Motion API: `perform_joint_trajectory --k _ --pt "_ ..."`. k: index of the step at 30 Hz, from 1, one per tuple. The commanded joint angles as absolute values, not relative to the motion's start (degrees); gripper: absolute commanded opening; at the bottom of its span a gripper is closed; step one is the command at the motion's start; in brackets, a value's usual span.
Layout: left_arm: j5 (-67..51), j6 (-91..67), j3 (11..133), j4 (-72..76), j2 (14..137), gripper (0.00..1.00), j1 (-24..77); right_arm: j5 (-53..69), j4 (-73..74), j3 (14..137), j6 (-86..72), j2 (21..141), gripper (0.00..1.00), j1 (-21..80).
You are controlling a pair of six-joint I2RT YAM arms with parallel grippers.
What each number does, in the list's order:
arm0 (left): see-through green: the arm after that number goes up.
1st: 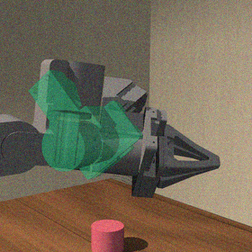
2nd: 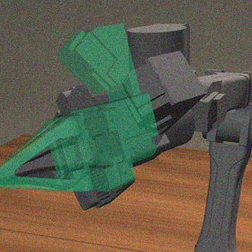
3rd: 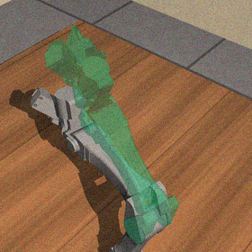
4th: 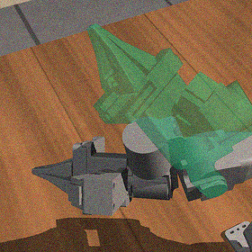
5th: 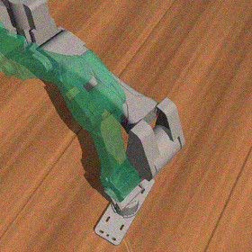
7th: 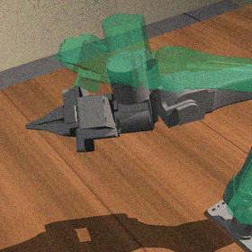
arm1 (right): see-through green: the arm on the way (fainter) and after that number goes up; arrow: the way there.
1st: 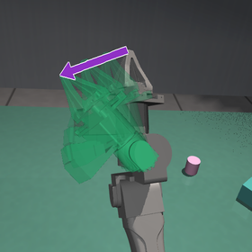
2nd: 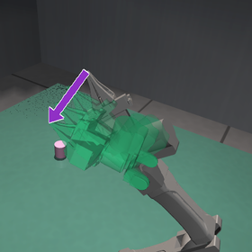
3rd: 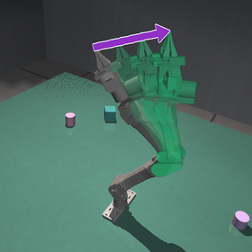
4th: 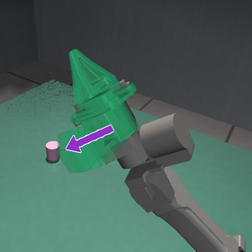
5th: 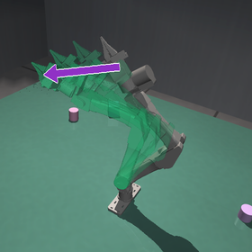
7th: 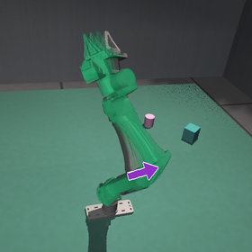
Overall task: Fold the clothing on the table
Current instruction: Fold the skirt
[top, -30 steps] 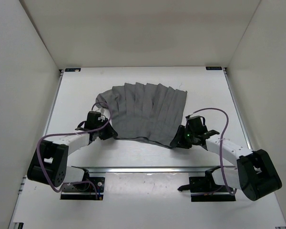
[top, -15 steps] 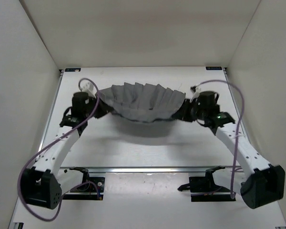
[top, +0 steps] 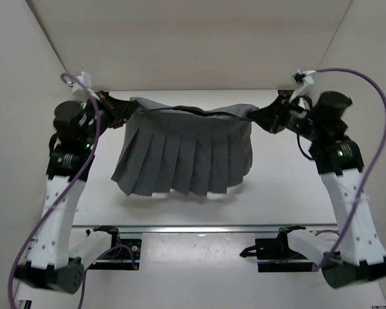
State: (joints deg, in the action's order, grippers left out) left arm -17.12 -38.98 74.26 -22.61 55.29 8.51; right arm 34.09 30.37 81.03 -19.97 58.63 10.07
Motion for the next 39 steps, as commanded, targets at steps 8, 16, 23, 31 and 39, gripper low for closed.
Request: perform_joint_trajectory --k 8,16,23,31,39 --pt "-26.5 -36.6 97.2 -23.2 89.2 0.0 5.0 33.0 35.2 109.2 -13.3 88.1 0.0 10.0" --pt "-23.6 -35.6 95.5 -17.9 86.3 0.0 5.0 35.8 33.0 110.3 -14.3 89.7 0.01 5.5" --pt "-25.6 -37.7 57.8 -4.4 82.9 0.0 6.1 46.5 18.7 82.5 -20.5 91.7 0.0 3.5" --pt "-29.6 -40.2 33.9 2.5 83.1 0.0 9.0 39.2 12.4 48.8 -24.3 80.4 0.0 8.7" --pt "-22.0 -40.3 22.9 -5.4 66.8 0.0 11.4 35.1 18.3 34.3 -27.3 69.2 0.0 10.6"
